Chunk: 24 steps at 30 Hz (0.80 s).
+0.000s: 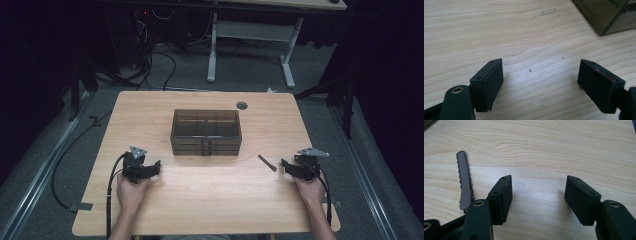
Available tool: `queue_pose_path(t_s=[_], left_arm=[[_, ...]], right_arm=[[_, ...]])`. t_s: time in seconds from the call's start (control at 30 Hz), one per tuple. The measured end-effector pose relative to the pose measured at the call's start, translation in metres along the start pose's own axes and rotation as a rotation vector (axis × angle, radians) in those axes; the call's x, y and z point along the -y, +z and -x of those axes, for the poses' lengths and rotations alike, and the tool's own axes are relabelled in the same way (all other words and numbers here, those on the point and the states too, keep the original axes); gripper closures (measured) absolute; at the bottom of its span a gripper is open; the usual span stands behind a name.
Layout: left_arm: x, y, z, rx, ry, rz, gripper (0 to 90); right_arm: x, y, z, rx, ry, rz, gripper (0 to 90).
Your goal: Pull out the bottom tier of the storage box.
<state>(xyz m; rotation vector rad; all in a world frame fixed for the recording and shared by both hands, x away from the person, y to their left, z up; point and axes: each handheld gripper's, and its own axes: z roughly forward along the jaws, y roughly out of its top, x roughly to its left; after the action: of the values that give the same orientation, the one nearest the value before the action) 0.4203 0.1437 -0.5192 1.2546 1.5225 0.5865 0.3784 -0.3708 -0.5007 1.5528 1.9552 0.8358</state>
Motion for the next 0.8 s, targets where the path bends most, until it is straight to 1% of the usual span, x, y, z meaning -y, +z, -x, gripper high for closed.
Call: queue_pose_path(t_s=[0.03,0.07,0.13,0.17,0.23,0.27,0.3,0.33,0.43,0.5,0.53,0.57,0.6,0.63,0.67,0.73,0.8], left_arm=[[0.000,0.000,0.000,0.000,0.000,0.000,21.2],[0.000,0.000,0.000,-0.001,0.000,0.001,21.4],[0.000,0.000,0.000,-0.001,-0.001,0.002,21.6],[0.000,0.000,0.000,-0.002,0.000,0.003,21.7],[0.000,0.000,0.000,-0.006,0.000,0.004,22.6],[-0.001,0.000,-0.001,-0.008,-0.009,0.008,24.4],[-0.001,0.000,-0.001,-0.008,-0.009,0.008,24.9],[-0.001,0.000,-0.001,-0.008,-0.010,0.010,25.3],[-0.001,0.000,-0.001,-0.010,-0.008,0.013,25.3],[-0.001,0.000,-0.001,-0.011,-0.008,0.013,25.3],[-0.001,0.000,-0.001,-0.011,-0.010,0.013,25.4],[-0.001,0.000,-0.001,-0.012,-0.009,0.013,25.5],[-0.001,0.000,-0.001,-0.012,-0.009,0.013,25.7],[-0.001,0.000,-0.001,-0.012,-0.009,0.014,25.7],[-0.001,0.000,-0.001,-0.012,-0.009,0.014,25.7],[-0.001,0.000,-0.001,-0.013,-0.007,0.014,25.9],[-0.001,0.000,-0.001,-0.014,-0.007,0.014,26.0]], right_arm=[[0.000,0.000,0.000,0.000,0.000,0.000,40.1],[-0.001,-0.001,0.001,-0.008,0.020,-0.002,41.7],[-0.002,-0.001,0.002,-0.017,0.027,-0.005,41.6],[-0.003,-0.003,0.002,-0.019,0.028,0.005,42.3],[-0.006,-0.008,0.001,-0.016,0.008,0.026,42.5],[-0.008,-0.014,0.001,-0.016,0.000,0.053,43.0],[-0.008,-0.014,0.001,-0.016,0.000,0.053,43.0],[-0.009,-0.018,0.000,-0.031,0.004,0.066,43.3],[-0.008,-0.019,-0.001,-0.044,0.013,0.054,43.3],[-0.008,-0.020,-0.004,-0.045,0.005,0.046,43.8],[-0.008,-0.021,-0.006,-0.047,0.000,0.051,44.3],[-0.010,-0.024,-0.010,-0.055,-0.001,0.071,45.2],[-0.010,-0.024,-0.010,-0.055,-0.001,0.071,45.2],[-0.011,-0.025,-0.011,-0.053,0.001,0.081,46.0],[-0.011,-0.028,-0.014,-0.048,0.000,0.103,47.1],[-0.012,-0.033,-0.018,-0.043,-0.011,0.124,49.1],[-0.012,-0.033,-0.019,-0.043,-0.009,0.123,49.6]])
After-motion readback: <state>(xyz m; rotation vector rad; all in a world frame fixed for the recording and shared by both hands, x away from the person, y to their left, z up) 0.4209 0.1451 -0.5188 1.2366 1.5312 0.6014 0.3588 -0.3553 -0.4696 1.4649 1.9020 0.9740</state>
